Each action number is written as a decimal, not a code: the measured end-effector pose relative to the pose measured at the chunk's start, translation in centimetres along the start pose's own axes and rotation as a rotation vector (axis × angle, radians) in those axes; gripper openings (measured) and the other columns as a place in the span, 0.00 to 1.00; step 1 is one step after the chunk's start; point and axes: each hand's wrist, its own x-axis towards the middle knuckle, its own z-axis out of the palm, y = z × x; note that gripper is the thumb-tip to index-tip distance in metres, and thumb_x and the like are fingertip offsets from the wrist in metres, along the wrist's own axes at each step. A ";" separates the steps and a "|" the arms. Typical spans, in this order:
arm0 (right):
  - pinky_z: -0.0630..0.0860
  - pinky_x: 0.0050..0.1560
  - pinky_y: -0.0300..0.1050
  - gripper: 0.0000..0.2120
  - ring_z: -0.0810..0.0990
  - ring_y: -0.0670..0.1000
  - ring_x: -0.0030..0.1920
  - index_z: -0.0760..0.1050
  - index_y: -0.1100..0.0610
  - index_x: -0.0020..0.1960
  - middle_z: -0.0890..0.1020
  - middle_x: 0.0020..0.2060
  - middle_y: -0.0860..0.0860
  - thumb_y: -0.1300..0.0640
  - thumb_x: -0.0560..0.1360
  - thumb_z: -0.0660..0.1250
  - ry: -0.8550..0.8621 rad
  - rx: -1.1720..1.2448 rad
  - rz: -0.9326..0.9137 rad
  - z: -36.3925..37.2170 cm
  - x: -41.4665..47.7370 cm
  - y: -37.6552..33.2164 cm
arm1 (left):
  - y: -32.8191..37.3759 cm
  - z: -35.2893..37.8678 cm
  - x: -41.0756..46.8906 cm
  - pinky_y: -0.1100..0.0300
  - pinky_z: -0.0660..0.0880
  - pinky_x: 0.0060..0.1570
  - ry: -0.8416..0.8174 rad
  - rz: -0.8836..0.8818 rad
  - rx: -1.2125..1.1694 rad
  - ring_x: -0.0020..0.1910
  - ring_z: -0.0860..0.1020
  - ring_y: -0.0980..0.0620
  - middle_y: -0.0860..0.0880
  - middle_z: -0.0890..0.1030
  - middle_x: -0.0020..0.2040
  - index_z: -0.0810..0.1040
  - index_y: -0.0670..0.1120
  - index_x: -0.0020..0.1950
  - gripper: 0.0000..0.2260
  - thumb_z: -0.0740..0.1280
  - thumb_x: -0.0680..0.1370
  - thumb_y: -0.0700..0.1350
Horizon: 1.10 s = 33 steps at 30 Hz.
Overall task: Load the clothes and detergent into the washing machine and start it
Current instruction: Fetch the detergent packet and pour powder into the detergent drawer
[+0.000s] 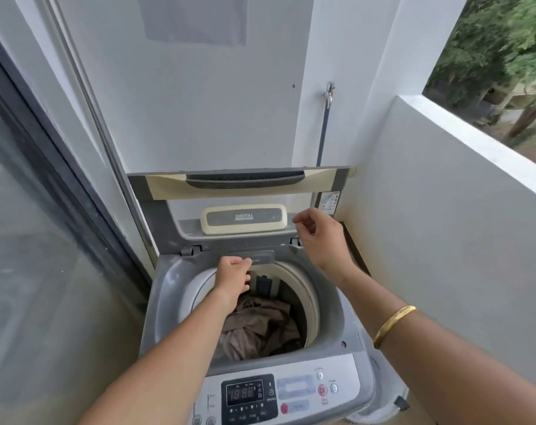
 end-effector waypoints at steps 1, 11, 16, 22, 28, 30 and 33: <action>0.85 0.59 0.54 0.08 0.84 0.48 0.51 0.83 0.52 0.59 0.85 0.50 0.45 0.60 0.84 0.67 -0.018 -0.013 0.010 0.5 -0.2 0.6 | -0.8 0.1 1.3 0.42 0.83 0.63 -0.006 -0.058 -0.066 0.59 0.82 0.44 0.42 0.81 0.67 0.73 0.43 0.77 0.20 0.71 0.87 0.48; 0.84 0.57 0.51 0.07 0.84 0.49 0.51 0.83 0.54 0.57 0.86 0.50 0.48 0.62 0.83 0.68 -0.009 -0.082 0.045 1.8 1.5 2.6 | -4.9 2.7 11.1 0.36 0.85 0.64 -0.081 -0.407 -0.829 0.79 0.76 0.40 0.45 0.69 0.85 0.72 0.49 0.82 0.30 0.75 0.83 0.54; 0.84 0.55 0.49 0.06 0.83 0.48 0.49 0.83 0.55 0.56 0.86 0.49 0.48 0.62 0.83 0.68 -0.012 -0.100 0.067 3.0 2.9 3.9 | -5.7 3.4 11.5 0.42 0.83 0.68 -0.007 -0.345 -0.956 0.74 0.78 0.38 0.40 0.80 0.64 0.76 0.42 0.63 0.16 0.77 0.82 0.47; 0.84 0.53 0.48 0.06 0.84 0.47 0.47 0.84 0.54 0.55 0.85 0.46 0.46 0.61 0.83 0.69 -0.041 -0.099 0.107 6.0 3.5 4.8 | -7.4 3.3 12.3 0.43 0.81 0.67 -0.008 -0.322 -1.003 0.63 0.81 0.41 0.45 0.83 0.64 0.72 0.46 0.54 0.11 0.75 0.84 0.45; 0.84 0.52 0.46 0.06 0.84 0.48 0.46 0.84 0.54 0.56 0.85 0.47 0.48 0.61 0.84 0.69 -0.078 -0.085 0.167 8.1 3.9 5.4 | -8.8 2.1 13.2 0.48 0.90 0.51 -0.068 -0.316 -1.039 0.61 0.83 0.41 0.45 0.83 0.56 0.74 0.45 0.52 0.06 0.69 0.87 0.40; 0.84 0.51 0.46 0.05 0.84 0.48 0.46 0.84 0.54 0.55 0.85 0.46 0.48 0.61 0.83 0.69 -0.083 -0.090 0.192 8.9 4.0 5.7 | -9.3 1.5 13.8 0.51 0.90 0.44 -0.082 -0.305 -1.029 0.61 0.83 0.40 0.46 0.83 0.53 0.77 0.45 0.53 0.05 0.68 0.87 0.37; 0.85 0.52 0.49 0.05 0.84 0.48 0.46 0.83 0.53 0.53 0.85 0.45 0.47 0.60 0.83 0.69 -0.096 -0.050 0.264 9.8 3.9 6.4 | -9.5 1.1 14.2 0.53 0.89 0.43 -0.098 -0.284 -0.982 0.56 0.85 0.42 0.47 0.82 0.50 0.79 0.44 0.54 0.06 0.66 0.88 0.35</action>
